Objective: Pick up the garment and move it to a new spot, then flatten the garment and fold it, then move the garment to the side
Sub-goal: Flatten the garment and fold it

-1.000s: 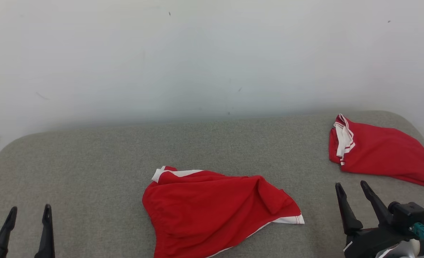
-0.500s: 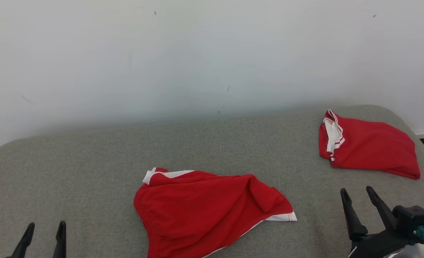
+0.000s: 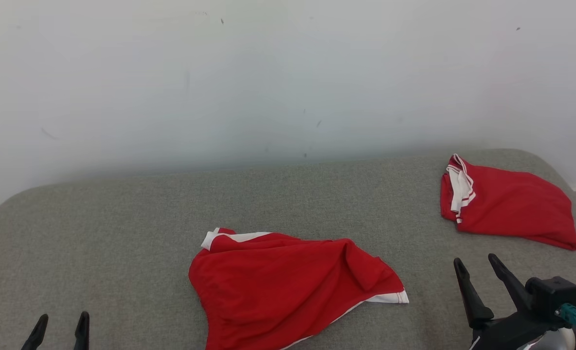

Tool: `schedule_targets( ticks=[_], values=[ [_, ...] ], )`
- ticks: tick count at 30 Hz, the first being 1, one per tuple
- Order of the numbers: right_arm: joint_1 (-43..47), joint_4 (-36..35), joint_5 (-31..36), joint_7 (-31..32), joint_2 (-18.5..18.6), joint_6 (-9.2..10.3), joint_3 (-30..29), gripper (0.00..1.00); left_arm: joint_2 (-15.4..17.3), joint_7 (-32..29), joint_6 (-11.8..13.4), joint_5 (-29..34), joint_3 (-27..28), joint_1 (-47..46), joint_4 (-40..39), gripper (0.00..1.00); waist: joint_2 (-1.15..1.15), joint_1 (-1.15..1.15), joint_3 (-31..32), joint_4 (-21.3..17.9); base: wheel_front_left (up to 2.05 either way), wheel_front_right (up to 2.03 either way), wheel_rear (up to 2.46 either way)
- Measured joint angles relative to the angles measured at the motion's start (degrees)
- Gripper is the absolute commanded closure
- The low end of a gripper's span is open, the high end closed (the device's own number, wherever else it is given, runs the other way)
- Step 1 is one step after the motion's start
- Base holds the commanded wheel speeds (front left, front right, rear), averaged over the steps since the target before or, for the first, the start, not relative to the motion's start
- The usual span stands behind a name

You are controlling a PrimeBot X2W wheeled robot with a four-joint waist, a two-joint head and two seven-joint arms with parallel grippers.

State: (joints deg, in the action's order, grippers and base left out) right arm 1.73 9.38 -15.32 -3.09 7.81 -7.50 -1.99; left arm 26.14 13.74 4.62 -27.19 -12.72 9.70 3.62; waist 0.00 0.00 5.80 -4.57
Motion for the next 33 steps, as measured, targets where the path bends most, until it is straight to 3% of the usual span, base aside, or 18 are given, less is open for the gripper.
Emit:
schedule_targets(
  ticks=[33],
  values=[
    [-0.1, 1.1, -0.7, 0.0, 0.7, 0.0, 0.5, 0.0, 1.3, -4.9, 1.9, -0.1, -2.1, -0.2, -0.2, 0.0, 0.0, 0.0, -0.3, 0.3, 0.0, 0.0, 0.0]
  ],
)
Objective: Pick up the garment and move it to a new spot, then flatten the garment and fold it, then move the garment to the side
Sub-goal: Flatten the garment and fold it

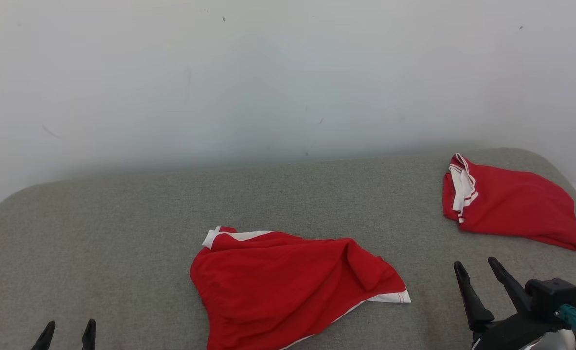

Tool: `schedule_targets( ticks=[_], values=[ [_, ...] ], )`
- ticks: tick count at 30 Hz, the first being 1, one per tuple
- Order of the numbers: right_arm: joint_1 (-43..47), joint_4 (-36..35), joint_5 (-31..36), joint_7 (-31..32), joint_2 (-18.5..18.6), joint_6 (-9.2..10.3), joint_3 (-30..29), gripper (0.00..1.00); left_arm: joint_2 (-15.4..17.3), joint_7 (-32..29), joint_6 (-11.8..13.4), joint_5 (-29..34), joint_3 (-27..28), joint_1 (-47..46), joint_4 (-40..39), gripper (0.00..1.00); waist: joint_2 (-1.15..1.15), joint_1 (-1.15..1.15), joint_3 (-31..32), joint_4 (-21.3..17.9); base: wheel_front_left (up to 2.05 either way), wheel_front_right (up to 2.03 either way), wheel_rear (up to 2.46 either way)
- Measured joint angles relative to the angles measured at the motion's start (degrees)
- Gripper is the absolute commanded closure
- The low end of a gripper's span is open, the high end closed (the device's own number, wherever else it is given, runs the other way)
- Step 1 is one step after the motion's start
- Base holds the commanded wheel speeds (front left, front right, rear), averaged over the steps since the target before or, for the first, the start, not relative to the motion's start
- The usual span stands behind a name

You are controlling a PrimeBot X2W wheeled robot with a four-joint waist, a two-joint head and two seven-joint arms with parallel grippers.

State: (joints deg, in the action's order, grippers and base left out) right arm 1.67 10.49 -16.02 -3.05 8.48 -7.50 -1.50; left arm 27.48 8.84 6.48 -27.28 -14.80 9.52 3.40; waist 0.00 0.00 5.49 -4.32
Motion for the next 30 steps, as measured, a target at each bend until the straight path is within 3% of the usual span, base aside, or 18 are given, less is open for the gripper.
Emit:
schedule_targets(
  ticks=[19, 30],
  values=[
    [0.0, 1.8, -0.4, -0.5, -0.5, 0.0, 0.6, 0.0, -0.9, -0.5, -1.5, -0.6, -2.5, -2.3, -1.2, 0.0, 0.0, 0.0, -1.5, 1.6, 0.0, 0.0, 0.0],
    [-0.2, 4.0, -1.8, 2.0, -0.2, 0.0, 3.7, 0.0, -6.2, -2.2, -7.6, -1.3, -11.3, -5.6, 1.8, 0.0, 0.0, 0.0, -2.9, 2.5, 0.0, 0.0, 0.0]
  ],
)
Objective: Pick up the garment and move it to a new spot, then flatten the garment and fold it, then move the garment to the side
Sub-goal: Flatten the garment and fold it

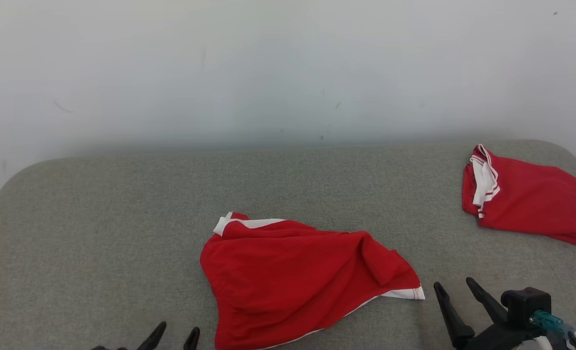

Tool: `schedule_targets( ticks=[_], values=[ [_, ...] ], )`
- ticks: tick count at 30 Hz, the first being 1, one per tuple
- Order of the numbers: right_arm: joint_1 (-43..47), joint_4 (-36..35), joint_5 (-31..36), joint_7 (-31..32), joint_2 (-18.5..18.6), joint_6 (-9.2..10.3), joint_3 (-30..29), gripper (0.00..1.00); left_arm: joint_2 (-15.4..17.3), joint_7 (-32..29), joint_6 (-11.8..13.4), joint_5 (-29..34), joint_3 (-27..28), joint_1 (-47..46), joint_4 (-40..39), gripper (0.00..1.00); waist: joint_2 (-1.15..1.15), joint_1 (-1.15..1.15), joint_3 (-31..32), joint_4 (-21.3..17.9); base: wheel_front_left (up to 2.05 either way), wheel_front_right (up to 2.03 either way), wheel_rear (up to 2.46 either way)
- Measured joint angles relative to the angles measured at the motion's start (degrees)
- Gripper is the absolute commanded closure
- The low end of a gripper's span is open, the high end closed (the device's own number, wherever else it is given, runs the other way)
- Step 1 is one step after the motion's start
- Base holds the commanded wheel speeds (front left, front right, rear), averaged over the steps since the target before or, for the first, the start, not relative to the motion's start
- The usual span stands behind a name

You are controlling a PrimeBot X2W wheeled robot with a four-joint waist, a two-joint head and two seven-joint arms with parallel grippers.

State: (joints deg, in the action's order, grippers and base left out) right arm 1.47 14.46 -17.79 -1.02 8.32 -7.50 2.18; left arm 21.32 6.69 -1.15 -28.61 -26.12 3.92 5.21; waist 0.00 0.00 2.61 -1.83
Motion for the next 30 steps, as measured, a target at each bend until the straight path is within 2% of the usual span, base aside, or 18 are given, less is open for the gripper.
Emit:
schedule_targets(
  ticks=[6, 10, 20, 30],
  values=[
    [-0.5, 1.7, -0.7, 1.7, 0.2, 0.0, 2.0, 0.0, -2.9, 0.5, -3.6, -0.1, -4.7, -2.6, 7.2, 0.0, 0.0, 0.0, -0.7, 0.4, 0.0, 0.0, 0.0],
    [-1.5, 4.0, 0.2, 2.1, 0.6, 0.0, 3.1, 0.0, -4.6, 0.9, -5.0, 0.3, -7.8, -4.9, 12.3, 0.0, 0.0, 0.0, -1.0, 0.5, 0.0, 0.0, 0.0],
    [-8.3, 16.9, 0.5, -1.1, 0.5, 0.0, 7.5, 0.0, -6.9, 1.9, -6.0, 1.7, -14.6, -11.7, 25.2, 0.0, 0.0, 0.0, -1.6, 0.6, 0.0, 0.0, 0.0],
    [-14.9, 29.5, -0.8, -6.3, -0.1, 0.0, 10.9, 0.0, -8.2, 5.1, -6.3, 0.7, -20.2, -18.7, 33.5, 0.0, 0.0, 0.0, -2.0, 1.0, 0.0, 0.0, 0.0]
  ],
)
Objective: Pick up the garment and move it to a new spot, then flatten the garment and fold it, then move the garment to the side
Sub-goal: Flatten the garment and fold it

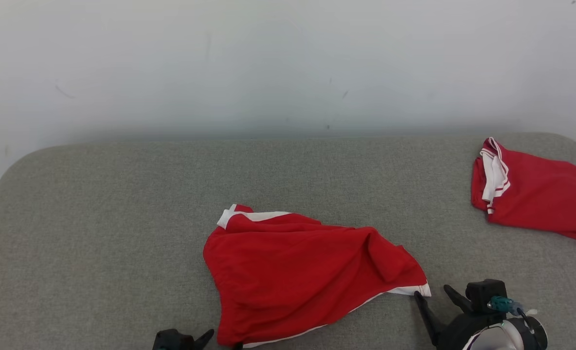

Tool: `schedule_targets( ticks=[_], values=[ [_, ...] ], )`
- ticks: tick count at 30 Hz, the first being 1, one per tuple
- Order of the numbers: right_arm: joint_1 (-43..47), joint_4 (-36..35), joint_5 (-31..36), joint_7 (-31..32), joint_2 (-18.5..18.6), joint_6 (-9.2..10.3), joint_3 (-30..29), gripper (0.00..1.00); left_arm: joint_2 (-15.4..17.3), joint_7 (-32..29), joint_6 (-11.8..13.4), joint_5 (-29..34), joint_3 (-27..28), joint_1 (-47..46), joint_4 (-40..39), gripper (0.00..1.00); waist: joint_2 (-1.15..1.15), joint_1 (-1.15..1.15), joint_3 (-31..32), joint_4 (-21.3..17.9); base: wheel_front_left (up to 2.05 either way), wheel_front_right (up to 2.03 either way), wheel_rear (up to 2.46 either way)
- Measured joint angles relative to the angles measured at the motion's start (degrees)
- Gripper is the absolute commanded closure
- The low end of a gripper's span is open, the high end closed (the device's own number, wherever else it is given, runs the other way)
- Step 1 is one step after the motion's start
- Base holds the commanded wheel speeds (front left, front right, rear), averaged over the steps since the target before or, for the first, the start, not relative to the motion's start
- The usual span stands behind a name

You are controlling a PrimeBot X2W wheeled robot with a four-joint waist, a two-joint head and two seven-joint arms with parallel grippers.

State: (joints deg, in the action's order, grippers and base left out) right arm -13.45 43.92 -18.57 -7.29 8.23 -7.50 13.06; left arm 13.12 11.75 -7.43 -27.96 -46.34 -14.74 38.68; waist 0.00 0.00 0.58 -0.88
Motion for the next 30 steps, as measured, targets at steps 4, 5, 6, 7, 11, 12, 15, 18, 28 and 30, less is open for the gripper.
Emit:
schedule_targets(
  ticks=[4, 5, 6, 7, 11, 12, 15, 18, 28, 30],
  values=[
    [-2.3, 4.1, -0.8, -1.7, -0.5, 0.0, 1.8, 0.0, 0.1, 0.9, 0.0, -1.8, -2.5, -1.6, 2.3, 0.0, 0.0, 0.0, -0.2, -0.1, 0.0, 0.0, 0.0],
    [-2.8, 5.1, -1.0, -2.1, -0.6, 0.0, 2.4, 0.0, 0.1, 1.0, 0.0, -2.3, -2.9, -2.0, 2.7, 0.0, 0.0, 0.0, -0.3, -0.2, 0.0, 0.0, 0.0],
    [-3.4, 6.1, -1.0, -2.6, -0.8, 0.0, 2.9, 0.0, 0.2, 1.2, 0.0, -2.7, -3.5, -2.3, 3.1, 0.0, 0.0, 0.0, -0.3, -0.3, 0.0, 0.0, 0.0],
    [-4.0, 7.1, -1.1, -2.9, -1.0, 0.0, 3.3, 0.0, 0.2, 1.5, 0.0, -2.9, -4.0, -2.6, 3.6, 0.0, 0.0, 0.0, -0.3, -0.3, 0.0, 0.0, 0.0],
    [-6.0, 11.0, -1.6, -4.1, -1.8, 0.0, 5.1, 0.0, 0.1, 2.3, 0.0, -5.0, -6.0, -3.6, 4.6, 0.0, 0.0, 0.0, -0.5, -0.4, 0.0, 0.0, 0.0],
    [-6.3, 12.0, -1.8, -4.4, -1.9, 0.0, 5.4, 0.0, 0.1, 2.4, -0.1, -5.3, -6.5, -3.9, 4.8, 0.0, 0.0, 0.0, -0.5, -0.3, 0.0, 0.0, 0.0],
    [-7.5, 14.5, -2.4, -5.3, -2.0, 0.0, 6.4, 0.68, -0.2, 2.7, -0.1, -6.3, -8.1, -4.7, 5.3, 0.04, 0.0, 0.0, -0.5, 0.0, 0.0, 0.0, 0.0],
    [-8.6, 16.5, -2.6, -6.4, -1.9, 0.0, 6.6, 1.0, -0.3, 2.9, -0.1, -6.5, -9.3, -5.4, 6.1, 1.0, 0.0, 0.0, -0.5, 0.2, 0.0, 0.0, 0.0],
    [-9.8, 17.8, -3.3, -7.6, -1.8, 0.0, 7.4, 1.0, 0.6, 3.2, -0.1, -7.9, -9.4, -6.6, 4.9, 1.0, 0.0, -0.01, 0.2, 0.4, 0.0, 0.0, 0.0],
    [-10.0, 15.3, -5.5, -7.6, -1.6, 0.0, 7.8, 1.0, 1.3, 3.2, -0.1, -7.4, -8.3, -6.8, 3.0, 1.0, 0.0, -0.01, 0.4, 0.3, 0.0, 0.0, 0.0]
  ],
)
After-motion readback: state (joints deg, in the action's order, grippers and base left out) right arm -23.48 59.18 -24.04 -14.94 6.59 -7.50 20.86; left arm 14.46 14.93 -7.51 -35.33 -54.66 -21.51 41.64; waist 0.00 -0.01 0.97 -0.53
